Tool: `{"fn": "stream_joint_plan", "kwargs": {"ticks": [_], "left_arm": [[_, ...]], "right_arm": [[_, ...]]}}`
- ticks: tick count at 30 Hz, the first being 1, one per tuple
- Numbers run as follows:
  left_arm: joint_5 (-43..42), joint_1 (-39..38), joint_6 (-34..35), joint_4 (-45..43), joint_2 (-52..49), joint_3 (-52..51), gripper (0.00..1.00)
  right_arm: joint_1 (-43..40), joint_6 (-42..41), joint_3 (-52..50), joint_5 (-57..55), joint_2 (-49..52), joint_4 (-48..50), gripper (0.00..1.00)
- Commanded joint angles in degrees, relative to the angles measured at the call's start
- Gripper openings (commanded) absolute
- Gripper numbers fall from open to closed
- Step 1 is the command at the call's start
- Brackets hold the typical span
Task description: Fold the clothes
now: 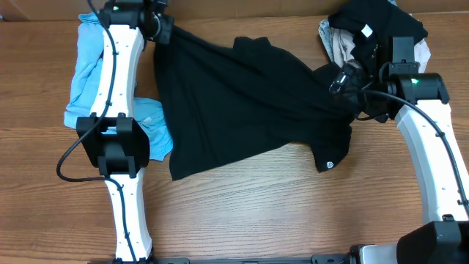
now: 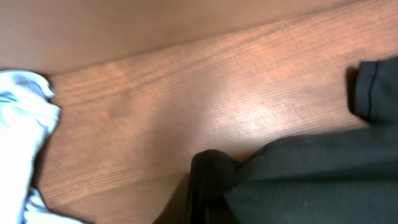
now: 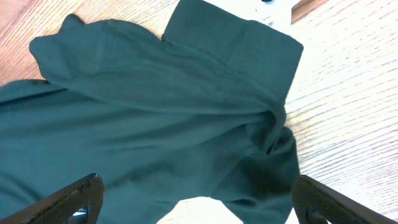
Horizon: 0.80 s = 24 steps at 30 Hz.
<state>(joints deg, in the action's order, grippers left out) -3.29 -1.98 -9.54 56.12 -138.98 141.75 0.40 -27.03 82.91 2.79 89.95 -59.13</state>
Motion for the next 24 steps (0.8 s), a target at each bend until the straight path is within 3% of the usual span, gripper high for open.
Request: {"fn": "stream_joint_plan", "kwargs": {"ticks": [1, 9, 10, 12, 15, 20, 24], "left_arm": [[2.0, 0.2, 0.6, -5.4, 0.5, -3.5, 0.04], [3.9, 2.4, 0.6, -15.5, -0.8, -10.8, 0.07], [3.9, 2.8, 0.7, -15.5, -1.3, -11.0, 0.21], [3.9, 3.6, 1.1, -15.1, -2.1, -11.1, 0.97], [3.6, 4.8, 6.0, -11.7, -1.7, -10.9, 1.0], [-0.1, 7.5, 18.8, 2.9, 0.6, -9.7, 1.0], [-8.4, 9.4, 19.7, 13.1, 0.4, -10.1, 1.0]], "right_arm": [[-0.2, -0.2, 0.7, 0.3, -0.4, 0.3, 1.0], [-0.2, -0.2, 0.7, 0.3, -0.4, 0.3, 1.0], [-0.2, -0.2, 0.7, 0.3, -0.4, 0.3, 1.0], [-0.2, -0.2, 0.7, 0.3, -0.4, 0.3, 1.0], [-0.2, -0.2, 0.7, 0.3, -0.4, 0.4, 1.0], [-0.2, -0.2, 0.7, 0.3, -0.4, 0.6, 1.0], [-0.2, -0.2, 0.7, 0.3, -0.3, 0.6, 1.0]]}}
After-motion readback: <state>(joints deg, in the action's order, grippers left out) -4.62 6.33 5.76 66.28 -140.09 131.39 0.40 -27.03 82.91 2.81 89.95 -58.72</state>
